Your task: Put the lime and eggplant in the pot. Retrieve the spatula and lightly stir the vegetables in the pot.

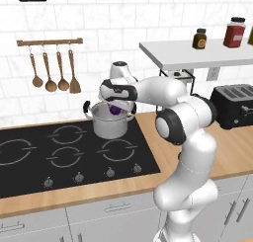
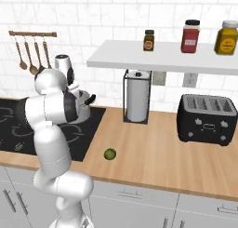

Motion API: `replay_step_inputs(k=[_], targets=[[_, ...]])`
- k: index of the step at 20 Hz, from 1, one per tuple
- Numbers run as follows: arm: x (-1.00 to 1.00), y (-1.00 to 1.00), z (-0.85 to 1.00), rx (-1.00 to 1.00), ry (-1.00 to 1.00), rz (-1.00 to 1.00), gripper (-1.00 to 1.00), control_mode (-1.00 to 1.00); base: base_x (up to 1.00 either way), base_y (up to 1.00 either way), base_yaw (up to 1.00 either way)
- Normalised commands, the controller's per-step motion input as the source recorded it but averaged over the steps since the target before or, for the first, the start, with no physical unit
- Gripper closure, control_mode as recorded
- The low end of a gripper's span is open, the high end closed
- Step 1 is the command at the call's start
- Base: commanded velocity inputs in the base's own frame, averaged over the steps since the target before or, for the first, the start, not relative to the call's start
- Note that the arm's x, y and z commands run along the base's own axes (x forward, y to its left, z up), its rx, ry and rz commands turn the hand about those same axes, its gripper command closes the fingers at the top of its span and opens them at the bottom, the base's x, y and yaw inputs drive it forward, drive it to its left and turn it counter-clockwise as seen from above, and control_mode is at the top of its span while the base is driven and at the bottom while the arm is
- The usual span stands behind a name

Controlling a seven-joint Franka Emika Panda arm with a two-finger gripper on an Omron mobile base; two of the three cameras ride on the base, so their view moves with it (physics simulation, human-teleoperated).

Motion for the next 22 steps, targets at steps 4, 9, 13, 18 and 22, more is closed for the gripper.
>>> replay_step_inputs(k=[4,9,13,18,22], targets=[[0.03,0.05,-0.18,0.0,0.03,-0.04,1.0,-1.0,0.0,0.0,0.0],[0.12,0.04,-0.27,0.0,0.01,-0.04,1.0,-1.0,0.0,0.0,0.0],[0.06,0.01,-0.13,0.0,0.0,-0.04,1.0,-1.0,0.0,0.0,0.0],[0.06,0.01,-0.09,0.0,0.0,-0.04,1.0,-1.0,0.0,0.0,0.0],[0.03,0.0,-0.06,0.0,0.0,-0.04,1.0,-1.0,0.0,0.0,0.0]])
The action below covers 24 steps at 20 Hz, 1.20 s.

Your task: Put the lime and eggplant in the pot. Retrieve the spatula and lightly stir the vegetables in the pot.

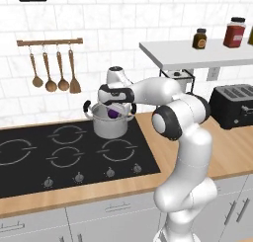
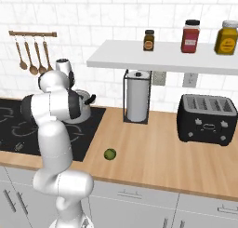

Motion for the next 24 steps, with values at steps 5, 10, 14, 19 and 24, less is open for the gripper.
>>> replay_step_inputs(k=[5,10,14,19,24], targets=[[0.0,0.0,0.0,0.0,0.0,-0.04,-1.0,-1.0,0.0,0.0,0.0],[0.0,0.0,0.0,0.0,0.0,-0.01,-1.0,-1.0,0.0,0.0,0.0],[0.0,0.0,0.11,0.0,0.0,0.0,-1.0,-1.0,0.0,0.0,0.0],[-0.22,0.0,0.42,0.0,-0.04,0.0,-1.0,-1.0,0.0,0.0,0.0],[-0.8,0.0,0.42,0.0,-0.04,0.03,-1.0,-1.0,0.0,0.0,0.0]])
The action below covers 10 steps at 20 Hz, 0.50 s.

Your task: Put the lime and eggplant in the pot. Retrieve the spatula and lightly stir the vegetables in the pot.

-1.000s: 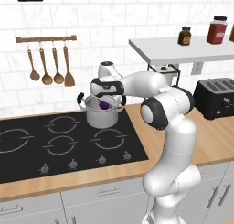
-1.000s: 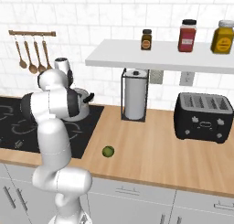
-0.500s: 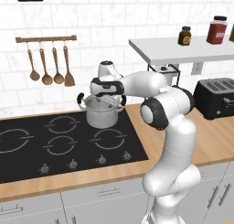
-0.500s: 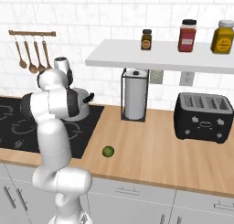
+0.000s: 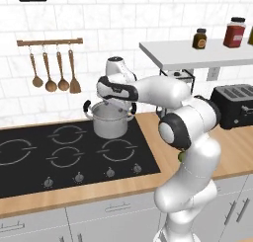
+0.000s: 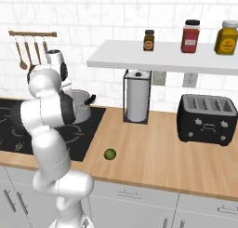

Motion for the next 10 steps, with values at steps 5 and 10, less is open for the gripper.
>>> replay_step_inputs(k=[5,10], targets=[[-1.0,-0.17,0.08,0.0,0.0,0.08,-1.0,-1.0,0.0,0.0,0.0],[-1.0,-0.83,-0.08,0.0,-0.03,0.17,-1.0,-1.0,0.0,0.0,0.0]])
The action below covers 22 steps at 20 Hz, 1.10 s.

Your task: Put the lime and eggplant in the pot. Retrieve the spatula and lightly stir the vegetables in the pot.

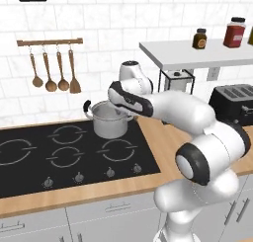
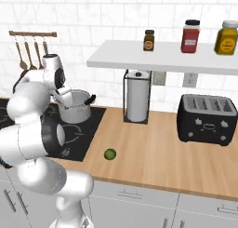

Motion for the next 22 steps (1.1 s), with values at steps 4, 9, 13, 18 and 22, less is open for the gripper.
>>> replay_step_inputs(k=[4,9,13,18,22], targets=[[-0.6,-0.98,-0.35,-0.16,-0.13,0.37,-1.0,-1.0,0.0,0.0,0.0],[-0.59,-0.98,-0.34,-0.2,-0.09,0.43,-1.0,-1.0,0.0,0.0,0.0],[-0.18,-0.69,0.0,0.11,0.21,0.27,-1.0,-1.0,0.0,0.0,0.0],[-0.1,-0.52,-0.03,0.1,0.2,0.03,-1.0,-1.0,0.0,0.0,0.0],[0.0,-0.5,-0.07,0.06,0.12,0.0,-1.0,-1.0,0.0,0.0,0.0]])
